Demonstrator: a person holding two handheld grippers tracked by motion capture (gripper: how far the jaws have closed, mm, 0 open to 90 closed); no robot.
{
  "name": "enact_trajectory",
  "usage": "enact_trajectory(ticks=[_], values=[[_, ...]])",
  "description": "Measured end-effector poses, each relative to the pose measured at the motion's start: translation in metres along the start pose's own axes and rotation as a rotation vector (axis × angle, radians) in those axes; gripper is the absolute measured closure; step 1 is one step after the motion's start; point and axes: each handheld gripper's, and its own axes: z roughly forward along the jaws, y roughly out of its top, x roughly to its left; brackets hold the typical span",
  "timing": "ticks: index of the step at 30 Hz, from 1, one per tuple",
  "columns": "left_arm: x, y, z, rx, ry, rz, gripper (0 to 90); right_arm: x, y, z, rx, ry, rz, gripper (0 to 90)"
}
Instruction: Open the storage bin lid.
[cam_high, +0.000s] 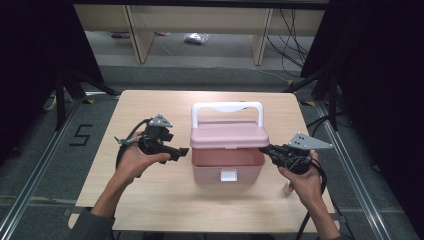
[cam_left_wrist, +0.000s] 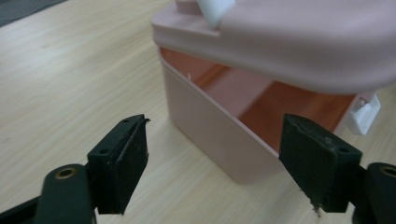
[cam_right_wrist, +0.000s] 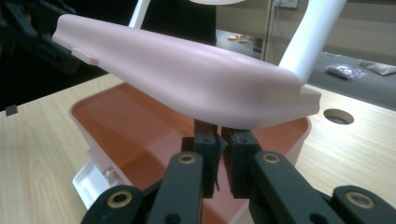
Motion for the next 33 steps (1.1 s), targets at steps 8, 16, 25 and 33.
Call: enact_trajectory(ticks=[8, 16, 25, 33], values=[[-0.014, -0.010, 0.030, 0.001, 0.009, -0.006, 25.6, 0.000, 0.006, -0.001, 0.003, -0.014, -0.028, 85.2], [-0.023, -0.016, 0.048, 0.013, -0.015, -0.020, 36.2, 0.000, 0.009, 0.001, 0.012, -0.014, -0.016, 85.2], [-0.029, -0.017, 0.047, 0.012, 0.016, 0.032, 45.0, -0.007, 0.017, 0.005, 0.006, -0.012, -0.023, 86.0], [-0.037, -0.021, 0.042, 0.014, 0.032, 0.050, 46.8, -0.017, 0.024, 0.008, -0.005, -0.017, -0.013, 87.1]])
